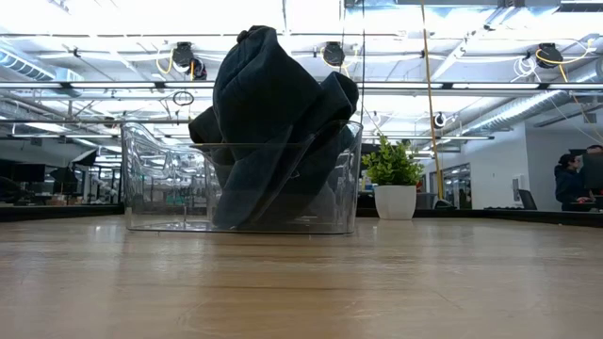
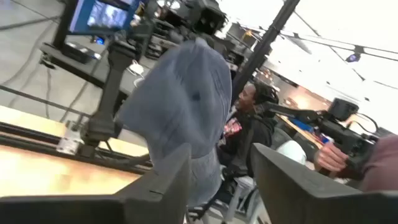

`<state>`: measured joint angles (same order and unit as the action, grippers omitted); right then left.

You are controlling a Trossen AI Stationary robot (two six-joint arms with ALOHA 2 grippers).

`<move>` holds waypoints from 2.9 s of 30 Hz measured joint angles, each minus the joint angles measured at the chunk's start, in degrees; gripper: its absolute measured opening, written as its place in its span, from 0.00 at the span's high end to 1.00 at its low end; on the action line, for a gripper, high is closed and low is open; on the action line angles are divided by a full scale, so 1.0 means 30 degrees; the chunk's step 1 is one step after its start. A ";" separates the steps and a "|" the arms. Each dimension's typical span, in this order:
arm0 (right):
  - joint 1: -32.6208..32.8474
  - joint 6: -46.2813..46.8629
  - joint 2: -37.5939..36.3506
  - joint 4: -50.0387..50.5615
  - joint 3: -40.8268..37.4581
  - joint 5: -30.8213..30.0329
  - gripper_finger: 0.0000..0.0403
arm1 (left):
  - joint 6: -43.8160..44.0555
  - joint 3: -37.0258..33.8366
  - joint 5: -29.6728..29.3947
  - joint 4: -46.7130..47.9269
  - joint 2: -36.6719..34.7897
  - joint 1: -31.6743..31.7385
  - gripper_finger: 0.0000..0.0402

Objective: Pick & Place hat
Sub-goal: Put the blue cap into the bottom transparent bin

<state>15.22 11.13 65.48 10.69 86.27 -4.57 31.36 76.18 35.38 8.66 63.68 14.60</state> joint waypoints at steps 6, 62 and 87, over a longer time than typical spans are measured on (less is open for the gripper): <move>0.0213 0.0025 -0.0249 0.0701 -0.0002 -0.0453 1.00 | 0.0502 0.0000 0.0335 -0.1559 -0.0042 0.1411 0.44; -0.1834 0.2550 0.5405 -0.3596 0.2001 0.7012 1.00 | -0.1564 0.7300 0.7294 0.0670 0.8684 -0.3023 0.35; -0.1834 0.1504 0.5405 -0.3070 0.1994 0.6526 0.95 | -0.4788 0.7264 0.9362 -0.0019 0.7331 -0.2164 0.99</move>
<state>9.72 15.64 81.69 1.48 92.25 15.00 17.00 97.97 63.46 8.60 85.67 8.11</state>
